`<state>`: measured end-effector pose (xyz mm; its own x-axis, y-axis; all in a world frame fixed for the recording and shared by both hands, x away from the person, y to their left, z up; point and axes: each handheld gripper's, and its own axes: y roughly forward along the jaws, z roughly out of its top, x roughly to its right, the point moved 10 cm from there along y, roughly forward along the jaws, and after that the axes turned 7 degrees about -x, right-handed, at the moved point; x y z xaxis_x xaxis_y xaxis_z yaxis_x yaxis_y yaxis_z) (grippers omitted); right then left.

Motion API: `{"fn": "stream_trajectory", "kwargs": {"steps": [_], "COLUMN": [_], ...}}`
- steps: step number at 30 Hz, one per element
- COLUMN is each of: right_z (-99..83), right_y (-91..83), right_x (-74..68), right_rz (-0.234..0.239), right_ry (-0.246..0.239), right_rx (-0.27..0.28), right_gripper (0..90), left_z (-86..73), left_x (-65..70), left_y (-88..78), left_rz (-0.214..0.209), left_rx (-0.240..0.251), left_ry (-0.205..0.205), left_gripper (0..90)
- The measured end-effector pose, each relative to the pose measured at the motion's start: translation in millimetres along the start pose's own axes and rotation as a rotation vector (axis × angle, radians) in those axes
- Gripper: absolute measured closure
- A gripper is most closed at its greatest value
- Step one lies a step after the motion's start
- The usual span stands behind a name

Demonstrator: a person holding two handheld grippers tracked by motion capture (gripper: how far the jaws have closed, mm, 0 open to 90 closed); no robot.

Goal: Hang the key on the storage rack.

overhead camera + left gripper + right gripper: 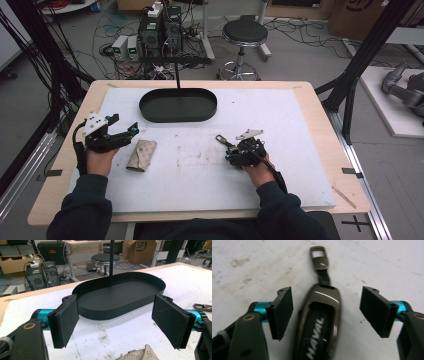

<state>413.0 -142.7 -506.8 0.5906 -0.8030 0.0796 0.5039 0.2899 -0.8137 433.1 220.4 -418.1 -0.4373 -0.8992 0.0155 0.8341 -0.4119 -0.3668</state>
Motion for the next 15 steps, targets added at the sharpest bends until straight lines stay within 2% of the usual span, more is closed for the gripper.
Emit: {"fn": "stream_trajectory", "kwargs": {"steps": [3,5,8,9,10,11,12,14,15], "right_z": [-2.5,-6.4,-6.9,-7.3,-7.5,-7.5,-7.2,-7.4,-6.9], "right_y": [6.2,10.5,11.4,10.5,8.7,8.7,7.8,7.6,7.8], "right_x": [-9.3,-10.3,-7.7,-5.1,-1.5,-1.5,2.7,4.0,4.7], "right_rz": [0.021,0.043,0.066,0.069,0.068,0.068,0.081,0.107,0.105], "right_ry": [-0.009,0.003,0.019,0.017,0.024,0.024,0.031,0.044,0.036], "right_rx": [-0.013,-0.030,-0.024,-0.020,-0.013,-0.013,-0.006,-0.008,-0.011], "right_gripper": [21.7,21.0,22.8,26.9,39.7,39.7,48.1,48.7,48.9], "left_z": [0.0,0.2,-0.1,-0.2,-0.3,-0.3,-0.3,-0.4,-0.5], "left_x": [-0.7,-1.3,-2.2,-2.4,-2.4,-2.3,-2.2,-1.7,-1.6], "left_y": [-0.3,-0.9,-0.9,-0.8,-0.8,-0.7,-0.7,-0.2,0.0], "left_rz": [0.003,0.003,0.005,0.005,0.005,0.005,0.005,0.004,0.004], "left_rx": [0.000,0.003,0.003,0.002,0.002,0.001,0.001,-0.001,-0.001], "left_ry": [-0.003,-0.005,-0.011,-0.010,-0.010,-0.010,-0.010,-0.007,-0.007], "left_gripper": [21.5,21.5,21.5,21.5,21.5,21.5,21.5,21.5,21.5]}}
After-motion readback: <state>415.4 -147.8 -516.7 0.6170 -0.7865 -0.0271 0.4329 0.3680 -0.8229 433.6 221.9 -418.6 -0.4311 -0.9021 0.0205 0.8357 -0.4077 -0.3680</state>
